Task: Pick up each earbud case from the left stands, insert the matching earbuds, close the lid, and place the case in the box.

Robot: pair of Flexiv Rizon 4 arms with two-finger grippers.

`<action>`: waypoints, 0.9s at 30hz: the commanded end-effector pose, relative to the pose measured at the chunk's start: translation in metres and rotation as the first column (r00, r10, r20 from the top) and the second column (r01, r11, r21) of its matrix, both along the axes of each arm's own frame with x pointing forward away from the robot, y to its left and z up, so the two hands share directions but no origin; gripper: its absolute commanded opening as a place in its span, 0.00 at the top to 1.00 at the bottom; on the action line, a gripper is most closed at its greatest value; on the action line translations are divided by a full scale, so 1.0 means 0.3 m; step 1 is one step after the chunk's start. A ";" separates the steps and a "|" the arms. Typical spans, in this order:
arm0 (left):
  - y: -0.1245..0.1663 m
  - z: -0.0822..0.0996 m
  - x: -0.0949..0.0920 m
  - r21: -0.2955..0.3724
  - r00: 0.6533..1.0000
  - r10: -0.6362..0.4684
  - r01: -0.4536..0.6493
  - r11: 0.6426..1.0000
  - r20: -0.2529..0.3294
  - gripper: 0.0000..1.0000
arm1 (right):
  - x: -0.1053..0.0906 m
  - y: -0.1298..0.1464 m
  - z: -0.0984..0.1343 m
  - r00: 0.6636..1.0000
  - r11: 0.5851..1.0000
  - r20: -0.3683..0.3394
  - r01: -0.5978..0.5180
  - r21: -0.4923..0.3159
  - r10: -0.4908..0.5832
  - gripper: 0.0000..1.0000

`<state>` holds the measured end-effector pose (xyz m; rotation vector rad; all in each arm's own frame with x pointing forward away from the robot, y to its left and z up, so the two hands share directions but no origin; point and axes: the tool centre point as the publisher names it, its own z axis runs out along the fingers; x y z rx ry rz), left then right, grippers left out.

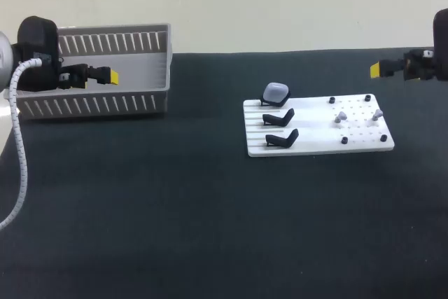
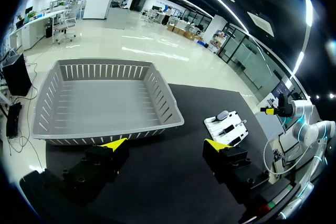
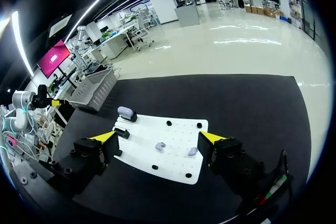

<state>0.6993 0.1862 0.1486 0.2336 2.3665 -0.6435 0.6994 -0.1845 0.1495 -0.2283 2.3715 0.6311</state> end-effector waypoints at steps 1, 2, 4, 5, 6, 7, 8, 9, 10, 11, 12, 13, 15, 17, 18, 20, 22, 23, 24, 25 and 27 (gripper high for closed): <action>-0.004 0.004 0.000 0.006 1.000 0.004 -0.004 1.000 -0.005 0.00 | 0.000 -0.001 0.000 1.000 1.000 0.000 -0.001 0.000 0.001 0.00; -0.004 0.004 0.000 0.006 1.000 0.004 -0.004 1.000 -0.005 0.00 | 0.000 -0.001 0.000 1.000 1.000 0.000 -0.001 0.000 0.001 0.00; -0.004 0.004 0.000 0.006 1.000 0.004 -0.004 1.000 -0.005 0.00 | 0.000 -0.001 0.000 1.000 1.000 0.000 -0.001 0.000 0.001 0.00; -0.004 0.004 0.000 0.006 1.000 0.004 -0.004 1.000 -0.005 0.00 | 0.000 -0.001 0.000 1.000 1.000 0.000 -0.001 0.000 0.001 0.00; -0.004 0.004 0.000 0.006 1.000 0.004 -0.004 1.000 -0.005 0.00 | 0.000 -0.001 0.000 1.000 1.000 0.000 -0.001 0.000 0.001 0.00; -0.004 0.004 0.000 0.006 1.000 0.004 -0.004 1.000 -0.005 0.00 | 0.000 -0.001 0.000 1.000 1.000 0.000 -0.001 0.000 0.001 0.00; -0.004 0.004 0.000 0.006 1.000 0.004 -0.004 1.000 -0.005 0.00 | 0.000 -0.001 0.000 1.000 1.000 0.000 -0.001 0.000 0.001 0.00; -0.004 0.004 0.000 0.006 1.000 0.004 -0.004 1.000 -0.005 0.00 | 0.000 -0.001 0.000 1.000 1.000 0.000 -0.001 0.000 0.001 0.00; -0.004 0.004 0.000 0.006 1.000 0.004 -0.004 1.000 -0.005 0.00 | 0.000 -0.001 0.000 1.000 1.000 0.000 -0.001 0.000 0.001 0.00; -0.004 0.004 0.000 0.006 1.000 0.004 -0.004 1.000 -0.005 0.00 | 0.000 -0.001 0.000 1.000 1.000 0.000 -0.001 0.000 0.001 0.00; -0.004 0.004 0.000 0.006 1.000 0.004 -0.004 1.000 -0.005 0.00 | 0.000 -0.001 0.000 1.000 1.000 0.000 -0.001 0.000 0.001 0.00; -0.004 0.004 0.000 0.006 1.000 0.004 -0.004 1.000 -0.005 0.00 | 0.000 -0.001 0.000 1.000 1.000 0.000 -0.001 0.000 0.001 0.00; -0.004 0.004 0.000 0.006 1.000 0.004 -0.004 1.000 -0.005 0.00 | 0.000 -0.001 0.000 1.000 1.000 0.000 -0.001 0.000 0.001 0.00; -0.004 0.004 0.000 0.006 1.000 0.004 -0.004 1.000 -0.005 0.00 | 0.000 -0.001 0.000 1.000 1.000 0.000 -0.001 0.000 0.001 0.00; -0.004 0.004 0.000 0.006 1.000 0.004 -0.004 1.000 -0.005 0.00 | 0.000 -0.001 0.000 1.000 1.000 0.000 -0.001 0.000 0.001 0.00; -0.008 0.000 0.004 -0.018 1.000 -0.027 0.027 0.999 -0.002 0.00 | 0.000 -0.001 0.000 1.000 1.000 0.000 -0.001 0.000 0.001 0.00; -0.017 -0.001 0.009 -0.036 0.998 -0.063 0.063 0.997 0.000 0.00 | 0.000 -0.001 0.000 1.000 1.000 0.000 -0.001 0.000 0.001 0.00; -0.023 0.000 0.012 -0.047 0.997 -0.076 0.076 0.996 0.003 0.00 | 0.000 -0.001 0.000 1.000 1.000 0.000 -0.001 0.000 0.001 0.00; -0.029 0.003 0.014 -0.055 0.996 -0.092 0.092 0.994 0.008 0.00 | 0.000 -0.001 0.000 1.000 1.000 0.000 -0.001 0.000 0.001 0.00; -0.034 0.007 0.016 -0.059 0.994 -0.108 0.108 0.992 0.015 0.00 | 0.000 -0.001 0.000 1.000 1.000 0.000 -0.001 0.000 0.001 0.00; -0.047 0.015 0.020 -0.060 0.990 -0.135 0.137 0.989 0.035 0.00 | 0.000 -0.001 0.000 1.000 1.000 0.000 -0.001 0.000 0.001 0.00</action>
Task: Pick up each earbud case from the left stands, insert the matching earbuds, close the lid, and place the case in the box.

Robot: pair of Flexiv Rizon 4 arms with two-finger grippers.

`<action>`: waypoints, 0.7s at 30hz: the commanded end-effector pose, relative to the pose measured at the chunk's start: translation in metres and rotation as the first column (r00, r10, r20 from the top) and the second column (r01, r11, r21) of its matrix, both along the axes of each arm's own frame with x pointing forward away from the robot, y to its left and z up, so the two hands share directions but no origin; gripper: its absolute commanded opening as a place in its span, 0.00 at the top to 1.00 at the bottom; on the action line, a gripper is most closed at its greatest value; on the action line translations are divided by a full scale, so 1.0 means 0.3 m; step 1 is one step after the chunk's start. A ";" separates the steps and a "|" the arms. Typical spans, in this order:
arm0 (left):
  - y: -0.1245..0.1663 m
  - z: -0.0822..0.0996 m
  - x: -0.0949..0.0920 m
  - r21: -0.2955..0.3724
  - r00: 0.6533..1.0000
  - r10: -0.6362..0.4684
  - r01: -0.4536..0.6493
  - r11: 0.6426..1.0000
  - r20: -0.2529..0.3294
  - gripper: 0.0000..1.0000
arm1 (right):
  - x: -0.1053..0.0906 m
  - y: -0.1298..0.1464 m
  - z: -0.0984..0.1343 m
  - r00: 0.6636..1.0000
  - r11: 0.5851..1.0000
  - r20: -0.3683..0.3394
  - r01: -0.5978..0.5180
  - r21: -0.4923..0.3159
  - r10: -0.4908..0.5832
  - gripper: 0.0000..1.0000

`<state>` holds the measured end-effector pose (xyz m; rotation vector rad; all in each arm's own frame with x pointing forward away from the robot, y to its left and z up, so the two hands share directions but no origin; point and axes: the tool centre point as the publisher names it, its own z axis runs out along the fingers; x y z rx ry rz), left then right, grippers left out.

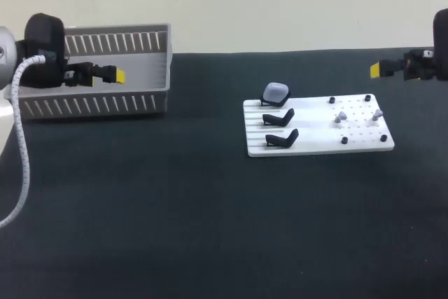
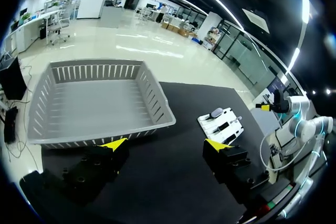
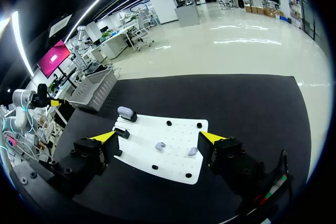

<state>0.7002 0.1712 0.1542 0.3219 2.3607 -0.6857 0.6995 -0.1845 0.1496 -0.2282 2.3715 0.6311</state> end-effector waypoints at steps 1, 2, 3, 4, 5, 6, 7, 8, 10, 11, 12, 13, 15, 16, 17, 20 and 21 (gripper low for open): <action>-0.005 -0.001 0.019 -0.055 0.996 -0.077 0.079 0.995 0.034 0.00 | 0.000 -0.001 0.000 1.000 1.000 0.000 -0.001 0.000 0.001 0.00; -0.013 0.000 0.021 -0.050 0.995 -0.095 0.097 0.994 0.042 0.00 | 0.000 -0.001 0.000 1.000 1.000 0.000 -0.001 0.000 0.001 0.00; -0.025 0.002 0.024 -0.047 0.991 -0.116 0.119 0.992 0.060 0.00 | 0.000 -0.001 0.000 1.000 1.000 0.000 -0.001 0.000 0.001 0.00; -0.032 0.003 0.025 -0.046 0.990 -0.127 0.130 0.990 0.065 0.00 | 0.000 -0.001 0.000 1.000 1.000 0.000 -0.001 0.000 0.001 0.00; -0.040 0.002 0.027 -0.049 0.987 -0.143 0.147 0.988 0.070 0.00 | 0.000 -0.001 0.000 1.000 1.000 0.000 -0.001 0.000 0.001 0.00; -0.049 0.003 0.029 -0.054 0.983 -0.164 0.169 0.984 0.084 0.00 | 0.000 -0.001 0.000 1.000 1.000 0.000 -0.001 0.000 0.001 0.00; -0.059 0.005 0.031 -0.057 0.977 -0.189 0.196 0.979 0.101 0.00 | 0.000 -0.001 0.000 1.000 1.000 0.000 -0.001 0.000 0.001 0.00; -0.069 0.005 0.032 -0.053 0.972 -0.210 0.217 0.975 0.106 0.00 | 0.000 -0.001 0.000 1.000 1.000 0.000 -0.001 0.000 0.001 0.00; -0.091 0.005 0.040 -0.037 0.958 -0.258 0.264 0.964 0.126 0.00 | 0.000 -0.001 0.000 1.000 1.000 0.000 -0.001 0.000 0.001 0.00; -0.096 0.005 0.042 -0.032 0.953 -0.273 0.279 0.960 0.131 0.00 | 0.000 -0.001 0.000 1.000 1.000 0.000 -0.001 0.000 0.001 0.00; -0.111 0.006 0.045 -0.012 0.940 -0.308 0.314 0.949 0.146 0.00 | 0.000 -0.001 0.000 1.000 1.000 0.000 -0.001 0.000 0.001 0.00; -0.120 0.005 0.049 -0.002 0.933 -0.326 0.331 0.944 0.154 0.00 | 0.000 -0.001 0.000 1.000 1.000 0.000 -0.001 0.000 0.001 0.00; -0.137 0.003 0.059 0.008 0.912 -0.372 0.376 0.926 0.174 0.00 | 0.000 -0.001 0.000 1.000 1.000 0.000 -0.001 0.000 0.001 0.00; -0.146 -0.001 0.066 0.022 0.906 -0.384 0.387 0.922 0.176 0.00 | 0.000 -0.001 0.000 1.000 1.000 0.000 -0.001 0.000 0.001 0.00; -0.152 -0.003 0.072 0.027 0.900 -0.396 0.398 0.917 0.180 0.00 | 0.000 -0.001 0.000 1.000 1.000 0.000 -0.001 0.000 0.001 0.00; -0.181 -0.023 0.105 0.043 0.873 -0.450 0.450 0.892 0.189 0.00 | 0.000 -0.001 0.000 1.000 1.000 0.000 -0.001 0.000 0.001 0.00; -0.190 -0.029 0.115 0.049 0.859 -0.472 0.473 0.880 0.198 0.00 | 0.000 -0.001 0.000 1.000 1.000 0.000 -0.001 0.000 0.001 0.00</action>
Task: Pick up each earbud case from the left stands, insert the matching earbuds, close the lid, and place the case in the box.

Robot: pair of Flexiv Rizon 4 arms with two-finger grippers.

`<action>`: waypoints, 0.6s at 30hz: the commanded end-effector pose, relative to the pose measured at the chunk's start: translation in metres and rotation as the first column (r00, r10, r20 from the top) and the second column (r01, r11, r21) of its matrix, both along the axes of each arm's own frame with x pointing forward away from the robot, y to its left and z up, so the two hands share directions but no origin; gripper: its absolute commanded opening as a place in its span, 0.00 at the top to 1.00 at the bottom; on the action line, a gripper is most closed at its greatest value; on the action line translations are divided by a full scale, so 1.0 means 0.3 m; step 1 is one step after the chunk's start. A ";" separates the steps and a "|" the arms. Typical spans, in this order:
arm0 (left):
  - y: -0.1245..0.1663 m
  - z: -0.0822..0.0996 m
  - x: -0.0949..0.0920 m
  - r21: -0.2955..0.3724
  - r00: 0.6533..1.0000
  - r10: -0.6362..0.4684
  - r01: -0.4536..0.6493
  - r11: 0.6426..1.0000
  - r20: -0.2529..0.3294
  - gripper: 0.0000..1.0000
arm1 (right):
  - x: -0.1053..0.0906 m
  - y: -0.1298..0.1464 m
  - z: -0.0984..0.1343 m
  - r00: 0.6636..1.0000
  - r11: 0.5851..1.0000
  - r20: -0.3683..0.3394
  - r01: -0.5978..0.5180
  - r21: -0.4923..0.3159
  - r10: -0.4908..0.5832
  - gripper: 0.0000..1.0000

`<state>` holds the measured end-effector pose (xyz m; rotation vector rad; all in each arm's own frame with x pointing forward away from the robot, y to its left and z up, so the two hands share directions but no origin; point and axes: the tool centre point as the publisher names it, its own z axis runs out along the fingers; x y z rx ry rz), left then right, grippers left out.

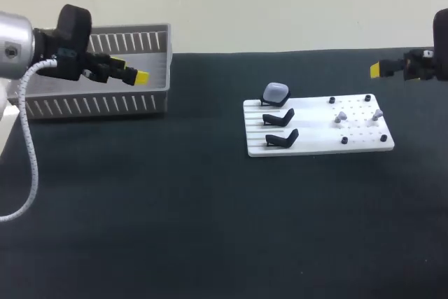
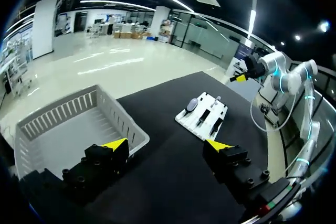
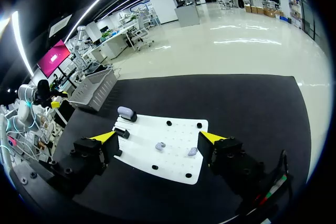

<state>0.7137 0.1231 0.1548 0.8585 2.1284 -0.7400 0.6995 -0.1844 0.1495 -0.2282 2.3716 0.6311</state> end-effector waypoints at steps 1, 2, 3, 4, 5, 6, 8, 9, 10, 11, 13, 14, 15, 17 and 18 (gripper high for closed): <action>-0.036 -0.036 0.075 -0.031 0.994 -0.111 0.111 0.993 -0.006 0.00 | 0.000 -0.001 0.000 1.000 1.000 0.000 -0.001 0.000 0.001 0.00; -0.046 -0.042 0.085 -0.021 0.993 -0.122 0.122 0.992 0.001 0.00 | 0.000 -0.001 0.000 1.000 1.000 0.000 -0.001 0.000 0.001 0.00; -0.058 -0.052 0.099 -0.021 0.989 -0.146 0.146 0.989 0.009 0.00 | 0.000 -0.001 0.000 1.000 1.000 0.000 -0.001 0.000 0.001 0.00; -0.069 -0.056 0.107 -0.023 0.985 -0.174 0.174 0.984 0.013 0.00 | 0.000 -0.001 0.000 1.000 1.000 0.000 -0.001 0.000 0.001 0.00; -0.077 -0.058 0.112 -0.018 0.982 -0.190 0.190 0.982 0.018 0.00 | 0.000 -0.001 0.000 1.000 1.000 0.000 -0.001 0.000 0.001 0.00; -0.093 -0.062 0.122 -0.012 0.978 -0.209 0.209 0.978 0.025 0.00 | 0.000 -0.001 0.000 1.000 1.000 0.000 -0.001 0.000 0.001 0.00; -0.119 -0.065 0.132 -0.009 0.966 -0.256 0.256 0.967 0.035 0.00 | 0.000 -0.001 0.000 1.000 1.000 0.000 -0.001 0.000 0.001 0.00; -0.132 -0.066 0.134 -0.006 0.959 -0.280 0.280 0.960 0.043 0.00 | 0.000 -0.001 0.000 1.000 1.000 0.000 -0.001 0.000 0.001 0.00; -0.147 -0.069 0.138 -0.003 0.953 -0.300 0.301 0.954 0.049 0.00 | 0.000 -0.001 0.000 1.000 1.000 0.000 -0.001 0.000 0.001 0.00; -0.156 -0.071 0.140 0.000 0.948 -0.313 0.313 0.950 0.058 0.00 | 0.000 -0.001 0.000 1.000 1.000 0.000 -0.001 0.000 0.001 0.00; -0.188 -0.075 0.142 0.004 0.928 -0.364 0.365 0.931 0.075 0.00 | 0.000 -0.001 0.000 1.000 1.000 0.000 -0.001 0.000 0.001 0.00; -0.202 -0.077 0.142 0.004 0.918 -0.387 0.388 0.922 0.084 0.00 | 0.000 -0.001 0.000 1.000 1.000 0.000 -0.001 0.000 0.001 0.00; -0.216 -0.078 0.141 0.006 0.910 -0.406 0.407 0.913 0.086 0.00 | 0.000 -0.001 0.000 1.000 1.000 0.000 -0.001 0.000 0.001 0.00; -0.245 -0.081 0.141 0.015 0.896 -0.433 0.434 0.901 0.103 0.00 | 0.000 -0.001 0.000 1.000 1.000 0.000 -0.001 0.000 0.001 0.00; -0.256 -0.082 0.139 0.017 0.887 -0.446 0.447 0.894 0.119 0.00 | 0.000 -0.001 0.000 1.000 1.000 0.000 -0.001 0.000 0.001 0.00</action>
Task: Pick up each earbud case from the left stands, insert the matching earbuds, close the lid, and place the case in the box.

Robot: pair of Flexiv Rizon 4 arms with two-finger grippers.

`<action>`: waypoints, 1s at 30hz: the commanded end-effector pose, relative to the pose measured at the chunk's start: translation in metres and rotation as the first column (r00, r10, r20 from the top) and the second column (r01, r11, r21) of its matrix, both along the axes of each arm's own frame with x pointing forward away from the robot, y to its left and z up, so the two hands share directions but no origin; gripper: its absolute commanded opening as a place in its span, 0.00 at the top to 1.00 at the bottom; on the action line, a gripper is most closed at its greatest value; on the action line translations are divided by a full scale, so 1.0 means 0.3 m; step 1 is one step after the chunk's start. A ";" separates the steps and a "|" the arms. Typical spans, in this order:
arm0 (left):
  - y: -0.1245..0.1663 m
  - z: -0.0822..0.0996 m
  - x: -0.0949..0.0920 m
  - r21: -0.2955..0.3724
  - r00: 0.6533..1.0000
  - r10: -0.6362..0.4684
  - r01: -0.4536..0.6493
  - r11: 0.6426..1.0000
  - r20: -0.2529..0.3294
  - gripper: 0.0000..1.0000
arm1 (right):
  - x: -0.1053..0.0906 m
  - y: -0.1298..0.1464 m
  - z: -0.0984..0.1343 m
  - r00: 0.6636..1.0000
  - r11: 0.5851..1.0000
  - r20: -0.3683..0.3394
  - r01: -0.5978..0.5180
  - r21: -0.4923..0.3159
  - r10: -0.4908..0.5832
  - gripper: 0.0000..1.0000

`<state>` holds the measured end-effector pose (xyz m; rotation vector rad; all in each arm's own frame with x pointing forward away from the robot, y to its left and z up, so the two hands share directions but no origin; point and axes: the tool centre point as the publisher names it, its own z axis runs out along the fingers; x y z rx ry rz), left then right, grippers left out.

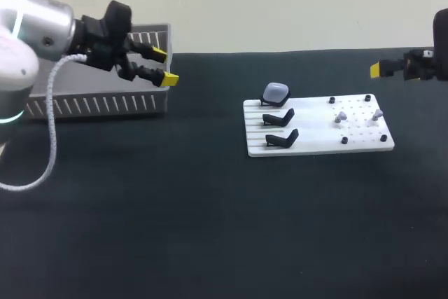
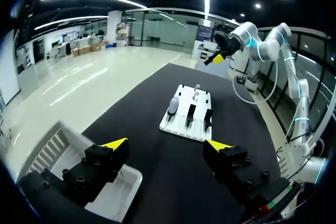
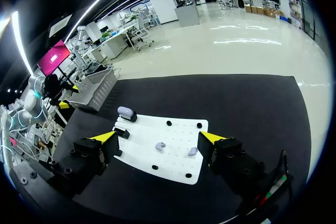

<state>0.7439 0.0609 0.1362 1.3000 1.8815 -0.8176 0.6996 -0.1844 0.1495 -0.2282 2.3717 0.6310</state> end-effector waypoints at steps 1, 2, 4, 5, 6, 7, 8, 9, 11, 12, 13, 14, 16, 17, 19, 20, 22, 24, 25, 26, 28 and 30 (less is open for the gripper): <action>-0.061 -0.020 0.035 -0.022 0.994 -0.111 0.110 0.994 -0.010 0.00 | 0.000 -0.001 0.000 1.000 1.000 0.000 -0.001 0.000 0.001 0.00; -0.072 -0.021 0.035 -0.012 0.993 -0.115 0.115 0.993 -0.005 0.00 | 0.000 -0.001 0.000 1.000 1.000 0.000 -0.001 0.000 0.001 0.00; -0.082 -0.020 0.039 0.003 0.996 -0.094 0.094 0.996 -0.004 0.00 | 0.000 -0.001 0.000 1.000 1.000 0.000 -0.001 0.000 0.001 0.00; -0.082 -0.020 0.039 0.003 0.996 -0.094 0.094 0.996 -0.004 0.00 | 0.000 -0.001 0.000 1.000 1.000 0.000 -0.001 0.000 0.001 0.00; -0.082 -0.020 0.039 0.003 0.996 -0.094 0.094 0.996 -0.004 0.00 | 0.000 -0.001 0.000 1.000 1.000 0.000 -0.001 0.000 0.001 0.00; -0.082 -0.020 0.039 0.003 0.996 -0.094 0.094 0.996 -0.004 0.00 | 0.000 -0.001 0.000 1.000 1.000 0.000 -0.001 0.000 0.001 0.00; -0.082 -0.020 0.039 0.003 0.996 -0.094 0.094 0.996 -0.004 0.00 | 0.000 -0.001 0.000 1.000 1.000 0.000 -0.001 0.000 0.001 0.00; -0.082 -0.020 0.039 0.003 0.996 -0.094 0.094 0.996 -0.004 0.00 | 0.000 -0.001 0.000 1.000 1.000 0.000 -0.001 0.000 0.001 0.00; -0.082 -0.020 0.039 0.003 0.996 -0.094 0.094 0.996 -0.004 0.00 | 0.000 -0.001 0.000 1.000 1.000 0.000 -0.001 0.000 0.001 0.00; -0.082 -0.020 0.039 0.003 0.996 -0.094 0.094 0.996 -0.004 0.00 | 0.000 -0.001 0.000 1.000 1.000 0.000 -0.001 0.000 0.001 0.00; -0.082 -0.020 0.039 0.003 0.996 -0.094 0.094 0.996 -0.004 0.00 | 0.000 -0.001 0.000 1.000 1.000 0.000 -0.001 0.000 0.001 0.00; -0.082 -0.020 0.039 0.003 0.996 -0.094 0.094 0.996 -0.004 0.00 | 0.000 -0.001 0.000 1.000 1.000 0.000 -0.001 0.000 0.001 0.00; -0.082 -0.020 0.039 0.003 0.996 -0.094 0.094 0.996 -0.004 0.00 | 0.000 -0.001 0.000 1.000 1.000 0.000 -0.001 0.000 0.001 0.00; -0.082 -0.020 0.039 0.003 0.996 -0.094 0.094 0.996 -0.004 0.00 | 0.000 -0.001 0.000 1.000 1.000 0.000 -0.001 0.000 0.001 0.00; -0.082 -0.020 0.039 0.003 0.996 -0.094 0.094 0.996 -0.004 0.00 | 0.000 -0.001 0.000 1.000 1.000 0.000 -0.001 0.000 0.001 0.00; -0.082 -0.020 0.039 0.003 0.996 -0.094 0.094 0.996 -0.004 0.00 | 0.000 -0.001 0.000 1.000 1.000 0.000 -0.001 0.000 0.001 0.00; -0.082 -0.020 0.039 0.003 0.996 -0.094 0.094 0.996 -0.004 0.00 | 0.000 -0.001 0.000 1.000 1.000 0.000 -0.001 0.000 0.001 0.00; -0.096 -0.029 0.040 0.011 0.994 -0.105 0.105 0.994 0.011 0.00 | 0.000 -0.001 0.000 1.000 1.000 0.000 -0.001 0.000 0.001 0.00; -0.107 -0.032 0.045 0.025 0.994 -0.111 0.110 0.994 0.023 0.00 | 0.000 -0.001 0.000 1.000 1.000 0.000 -0.001 0.000 0.001 0.00; -0.118 -0.032 0.049 0.034 0.993 -0.116 0.115 0.993 0.037 0.00 | 0.000 -0.001 0.000 1.000 1.000 0.000 -0.001 0.000 0.001 0.00; -0.143 -0.033 0.061 0.027 0.989 -0.136 0.134 0.991 0.059 0.00 | 0.000 -0.001 0.000 1.000 1.000 0.000 -0.001 0.000 0.001 0.00; -0.177 -0.040 0.074 0.046 0.983 -0.172 0.169 0.984 0.071 0.00 | 0.000 -0.001 0.000 1.000 1.000 0.000 -0.001 0.000 0.001 0.00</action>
